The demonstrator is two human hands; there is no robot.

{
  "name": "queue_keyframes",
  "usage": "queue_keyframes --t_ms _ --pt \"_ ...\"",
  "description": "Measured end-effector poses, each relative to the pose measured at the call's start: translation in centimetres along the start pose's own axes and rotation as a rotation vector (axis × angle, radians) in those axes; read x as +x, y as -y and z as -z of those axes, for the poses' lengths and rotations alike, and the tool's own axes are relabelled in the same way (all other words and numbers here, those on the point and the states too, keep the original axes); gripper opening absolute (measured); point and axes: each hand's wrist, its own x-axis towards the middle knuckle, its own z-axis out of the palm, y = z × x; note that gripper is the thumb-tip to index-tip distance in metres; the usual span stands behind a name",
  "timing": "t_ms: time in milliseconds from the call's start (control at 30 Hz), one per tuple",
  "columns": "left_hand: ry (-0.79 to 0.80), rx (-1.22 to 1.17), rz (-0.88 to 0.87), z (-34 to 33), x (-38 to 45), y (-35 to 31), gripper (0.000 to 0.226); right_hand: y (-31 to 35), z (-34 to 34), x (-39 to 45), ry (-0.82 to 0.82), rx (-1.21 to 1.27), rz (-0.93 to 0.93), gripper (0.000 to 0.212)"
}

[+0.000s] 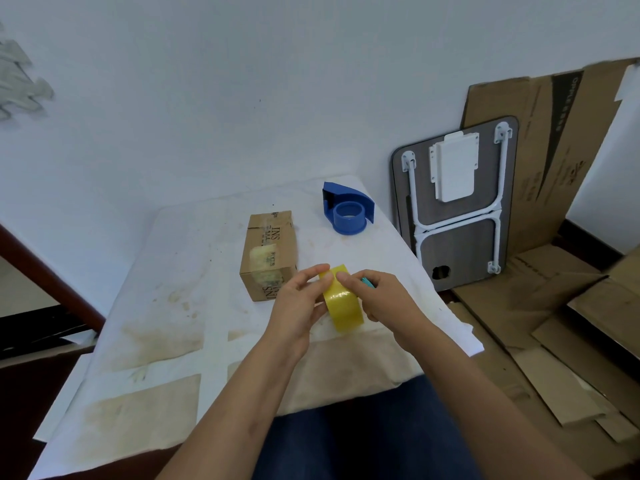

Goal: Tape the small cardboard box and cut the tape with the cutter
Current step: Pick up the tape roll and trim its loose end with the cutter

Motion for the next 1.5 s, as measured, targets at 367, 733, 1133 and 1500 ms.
queue_keyframes --t_ms 367,733,1133,1500 --pt "0.133 0.158 -0.02 0.3 -0.4 -1.1 0.025 0.4 1.9 1.0 -0.139 -0.429 0.197 0.033" --pt "0.086 0.337 -0.082 3.7 0.2 -4.2 0.026 -0.9 1.7 3.9 -0.086 -1.004 0.183 0.023" --pt "0.041 0.266 -0.096 5.2 0.1 -4.3 0.026 3.4 2.9 6.7 0.112 -0.77 -0.087 0.041" --pt "0.015 0.257 -0.098 5.9 -0.3 -4.7 0.025 1.3 2.0 8.2 -0.044 -0.808 0.064 0.026"
